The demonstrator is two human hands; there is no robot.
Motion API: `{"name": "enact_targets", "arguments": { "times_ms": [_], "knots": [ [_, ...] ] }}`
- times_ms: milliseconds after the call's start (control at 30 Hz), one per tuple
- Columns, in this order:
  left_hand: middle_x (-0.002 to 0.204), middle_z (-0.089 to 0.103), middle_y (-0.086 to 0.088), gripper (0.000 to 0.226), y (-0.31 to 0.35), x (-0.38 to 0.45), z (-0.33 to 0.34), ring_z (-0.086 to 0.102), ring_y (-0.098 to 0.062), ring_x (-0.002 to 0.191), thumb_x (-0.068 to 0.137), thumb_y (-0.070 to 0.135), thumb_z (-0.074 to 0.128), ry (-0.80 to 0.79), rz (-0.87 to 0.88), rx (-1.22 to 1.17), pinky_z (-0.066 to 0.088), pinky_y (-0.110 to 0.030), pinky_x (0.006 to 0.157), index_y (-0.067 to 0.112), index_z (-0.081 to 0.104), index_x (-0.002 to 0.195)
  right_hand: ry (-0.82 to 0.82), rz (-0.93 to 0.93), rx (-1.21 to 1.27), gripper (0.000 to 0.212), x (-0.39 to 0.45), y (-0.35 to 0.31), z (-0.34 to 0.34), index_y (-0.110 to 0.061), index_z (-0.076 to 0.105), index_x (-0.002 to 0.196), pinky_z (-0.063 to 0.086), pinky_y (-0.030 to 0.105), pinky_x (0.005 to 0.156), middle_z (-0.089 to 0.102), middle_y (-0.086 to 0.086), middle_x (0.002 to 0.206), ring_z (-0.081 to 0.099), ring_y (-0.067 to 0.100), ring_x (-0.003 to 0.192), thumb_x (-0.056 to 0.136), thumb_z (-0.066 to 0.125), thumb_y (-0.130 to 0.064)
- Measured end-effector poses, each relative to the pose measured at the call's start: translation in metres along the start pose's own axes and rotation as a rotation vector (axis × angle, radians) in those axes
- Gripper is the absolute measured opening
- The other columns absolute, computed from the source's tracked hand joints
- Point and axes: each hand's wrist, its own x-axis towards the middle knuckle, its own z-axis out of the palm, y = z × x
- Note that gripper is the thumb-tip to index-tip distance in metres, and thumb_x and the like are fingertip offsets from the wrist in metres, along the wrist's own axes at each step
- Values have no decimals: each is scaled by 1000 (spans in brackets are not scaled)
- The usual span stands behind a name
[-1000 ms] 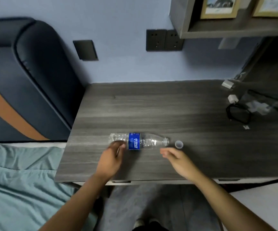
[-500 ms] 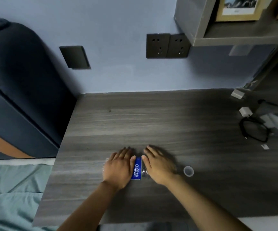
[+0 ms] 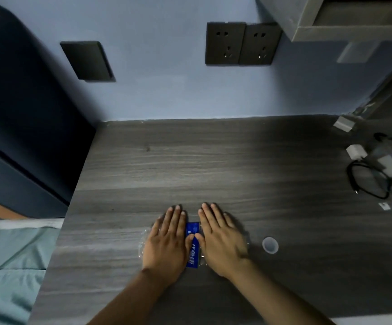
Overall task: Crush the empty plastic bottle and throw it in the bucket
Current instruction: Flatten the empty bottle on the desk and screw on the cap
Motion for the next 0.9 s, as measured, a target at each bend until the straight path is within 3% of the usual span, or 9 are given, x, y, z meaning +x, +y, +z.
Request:
{"name": "enact_targets", "arguments": {
  "times_ms": [100,300,433,500,567,633,700,733,900],
  "knots": [
    [144,-23,-1,69,-11,2,-11,-23,-13,134,75,57,-19,-45,111,4,-15,-32,112,18,-23,131,-4,-24,-5,60,-2,2,-3,-12,-11,141,-12,32,110,-23,1,142,-17,17,140,96,12,-44],
    [145,-28,-4,74,-12,0,-15,-31,-19,132,72,58,-25,-106,154,81,-26,-43,106,17,-23,133,-27,-25,-2,59,-3,0,-2,-12,-16,137,-7,39,117,-24,4,143,-15,21,142,95,11,-44],
    [147,32,-13,67,-4,1,-27,18,-22,136,89,50,-7,-63,104,96,-5,-45,117,12,23,136,-34,-24,-15,57,-2,-1,0,-13,-22,131,-7,39,116,-26,5,143,-18,21,141,95,10,-45],
    [153,-1,-9,71,-7,1,-18,-13,-20,138,83,56,-12,-10,152,24,-22,-44,115,13,-1,139,-36,-36,-20,57,-2,0,-3,-14,-23,131,-11,36,112,-27,5,143,-21,20,139,95,9,-45],
    [147,-25,-2,74,-15,-2,-19,-34,-18,131,77,62,-16,-71,207,12,-33,-29,108,16,-20,135,-49,-48,-13,56,-3,1,-6,-14,-24,131,-13,34,111,-28,4,143,-24,18,137,95,8,-44],
    [153,3,-9,73,-16,-6,-26,-7,-23,140,84,59,-8,-67,241,63,-25,-23,109,13,1,140,-66,-58,-12,56,-5,2,-9,-14,-24,130,-13,34,111,-29,3,142,-27,17,134,95,7,-45],
    [140,46,-11,67,-13,-10,-33,37,-21,132,91,52,9,-144,217,78,-8,-29,110,9,36,133,-76,-62,-32,57,-7,2,-9,-13,-25,130,-13,36,113,-30,4,142,-28,18,133,95,6,-45],
    [135,53,-9,65,-12,-11,-31,46,-19,126,91,50,13,-154,217,73,-4,-31,110,8,44,129,-73,-60,-41,57,-7,2,-7,-12,-25,130,-12,37,114,-30,5,142,-28,18,133,95,6,-44],
    [131,56,-11,64,-9,-10,-26,50,-21,123,92,48,12,-192,201,78,1,-32,109,8,48,126,-76,-45,-73,58,-6,0,-2,-11,-25,131,-8,42,117,-30,8,142,-26,21,135,95,6,-44]
  ]
}}
